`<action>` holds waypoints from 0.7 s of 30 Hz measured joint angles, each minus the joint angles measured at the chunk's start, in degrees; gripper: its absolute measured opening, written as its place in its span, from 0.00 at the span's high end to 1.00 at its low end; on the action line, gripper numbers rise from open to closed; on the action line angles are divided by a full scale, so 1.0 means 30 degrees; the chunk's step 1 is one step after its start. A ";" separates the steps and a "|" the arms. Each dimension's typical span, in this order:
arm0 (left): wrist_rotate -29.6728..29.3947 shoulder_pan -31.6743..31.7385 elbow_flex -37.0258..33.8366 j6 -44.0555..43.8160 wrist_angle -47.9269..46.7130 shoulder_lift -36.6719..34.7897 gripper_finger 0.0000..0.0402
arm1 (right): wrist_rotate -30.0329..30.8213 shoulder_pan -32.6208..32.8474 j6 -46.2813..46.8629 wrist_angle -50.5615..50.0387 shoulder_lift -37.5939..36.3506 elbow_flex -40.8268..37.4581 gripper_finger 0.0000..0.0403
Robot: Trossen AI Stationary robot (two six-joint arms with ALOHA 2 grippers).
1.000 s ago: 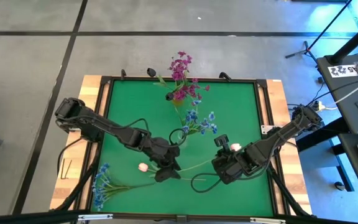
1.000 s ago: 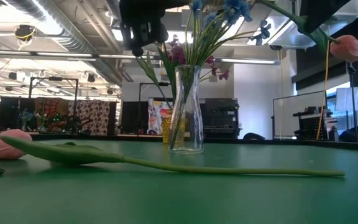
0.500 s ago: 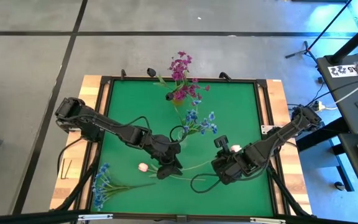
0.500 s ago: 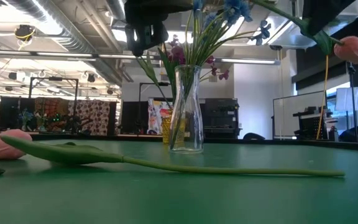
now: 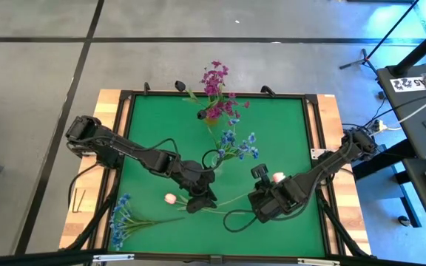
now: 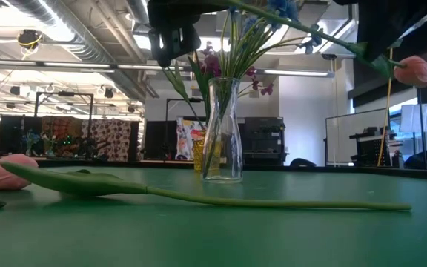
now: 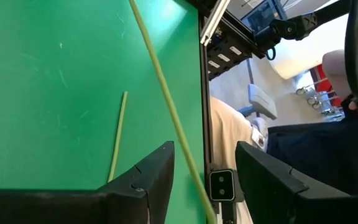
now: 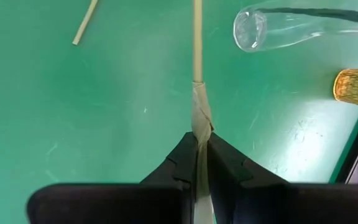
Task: Sort flowers into vase by color
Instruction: Put the right pink flower into the transparent vase
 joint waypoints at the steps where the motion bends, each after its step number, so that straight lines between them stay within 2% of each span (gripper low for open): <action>1: -0.0015 -0.0003 0.0000 0.0009 0.0000 0.0000 0.59 | 0.0029 -0.0001 -0.0046 -0.0001 -0.0001 0.0000 0.93; 5: -0.0963 -0.0027 0.0000 0.0497 -0.0029 0.0000 0.59 | 0.0074 0.0000 -0.0302 0.0057 -0.0007 0.0000 0.93; 21: -0.0981 -0.0649 0.0000 0.0441 -0.0165 0.0109 0.59 | 0.0899 -0.0136 -0.0426 0.0094 -0.0007 0.0007 0.93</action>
